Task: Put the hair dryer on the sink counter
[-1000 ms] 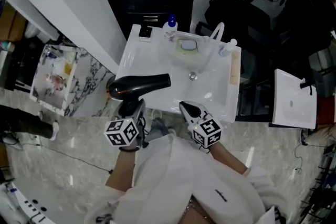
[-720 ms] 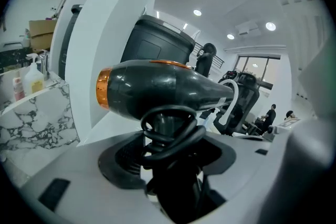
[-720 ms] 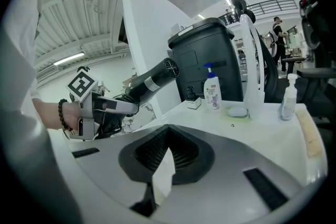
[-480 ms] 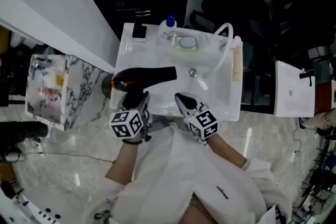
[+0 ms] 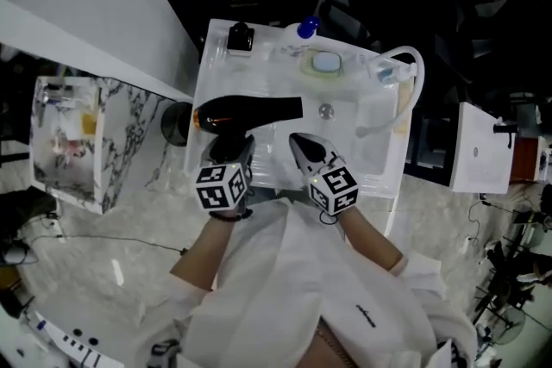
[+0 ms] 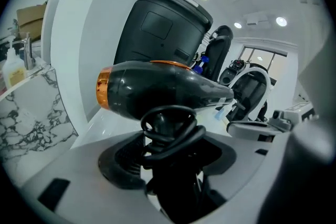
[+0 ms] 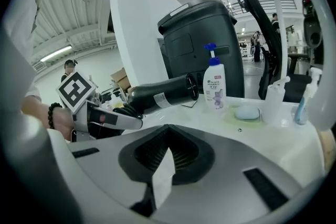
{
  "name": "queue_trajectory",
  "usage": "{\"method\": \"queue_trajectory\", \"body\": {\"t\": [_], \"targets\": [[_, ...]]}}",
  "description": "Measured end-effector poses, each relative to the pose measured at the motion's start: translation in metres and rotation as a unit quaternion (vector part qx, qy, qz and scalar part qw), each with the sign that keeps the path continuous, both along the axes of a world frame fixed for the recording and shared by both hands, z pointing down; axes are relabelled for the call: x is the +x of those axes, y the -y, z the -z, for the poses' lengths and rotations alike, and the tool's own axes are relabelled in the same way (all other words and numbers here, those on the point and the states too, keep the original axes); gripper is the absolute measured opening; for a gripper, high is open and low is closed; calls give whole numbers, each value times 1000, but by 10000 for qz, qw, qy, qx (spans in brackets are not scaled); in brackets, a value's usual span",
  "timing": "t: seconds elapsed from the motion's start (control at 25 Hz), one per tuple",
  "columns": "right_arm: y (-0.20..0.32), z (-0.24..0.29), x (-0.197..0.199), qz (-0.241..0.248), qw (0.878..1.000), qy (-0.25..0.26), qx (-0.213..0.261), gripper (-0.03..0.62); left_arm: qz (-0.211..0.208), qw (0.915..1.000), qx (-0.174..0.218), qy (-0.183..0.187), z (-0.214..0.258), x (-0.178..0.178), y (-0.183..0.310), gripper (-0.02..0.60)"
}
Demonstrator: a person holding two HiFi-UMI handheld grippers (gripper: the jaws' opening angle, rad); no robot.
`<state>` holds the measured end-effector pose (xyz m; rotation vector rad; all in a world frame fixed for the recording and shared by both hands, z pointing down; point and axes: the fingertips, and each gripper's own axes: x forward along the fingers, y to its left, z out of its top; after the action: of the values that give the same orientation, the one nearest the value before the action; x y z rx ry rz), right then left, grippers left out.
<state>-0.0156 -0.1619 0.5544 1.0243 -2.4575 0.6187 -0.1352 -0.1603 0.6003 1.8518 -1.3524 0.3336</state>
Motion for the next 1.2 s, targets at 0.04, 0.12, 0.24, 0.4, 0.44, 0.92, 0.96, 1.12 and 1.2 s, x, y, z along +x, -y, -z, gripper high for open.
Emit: {"method": "queue_trajectory", "body": {"t": [0.04,0.12,0.24,0.4,0.44,0.92,0.96,1.12,1.2], "targets": [[4,-4,-3,-25,10000,-9,-19,17,29,10000,-52,4,-6,-1,4,287],[9,-10,-7,-40,10000,-21,-60,17,85,9998,-158,3,-16,0,9,287],[16,-16,-10,16,9999,-78,-89,17,182,9993,-331,25,-28,2,12,287],[25,-21,-13,216,9997,-118,-90,17,342,9981,-486,182,-39,5,18,287],[26,-22,-14,289,9995,-129,-95,17,386,9977,-510,220,-41,6,19,287],[43,-43,-17,688,9972,-28,-275,17,586,9937,-812,506,-63,14,30,287],[43,-46,-17,699,9971,-22,-296,17,589,9931,-849,563,-66,14,29,287],[46,-57,-17,716,9967,14,-388,17,684,9889,-1038,808,-80,11,30,287],[47,-60,-19,728,9965,39,-410,17,784,9862,-1156,892,-87,10,31,287]]}}
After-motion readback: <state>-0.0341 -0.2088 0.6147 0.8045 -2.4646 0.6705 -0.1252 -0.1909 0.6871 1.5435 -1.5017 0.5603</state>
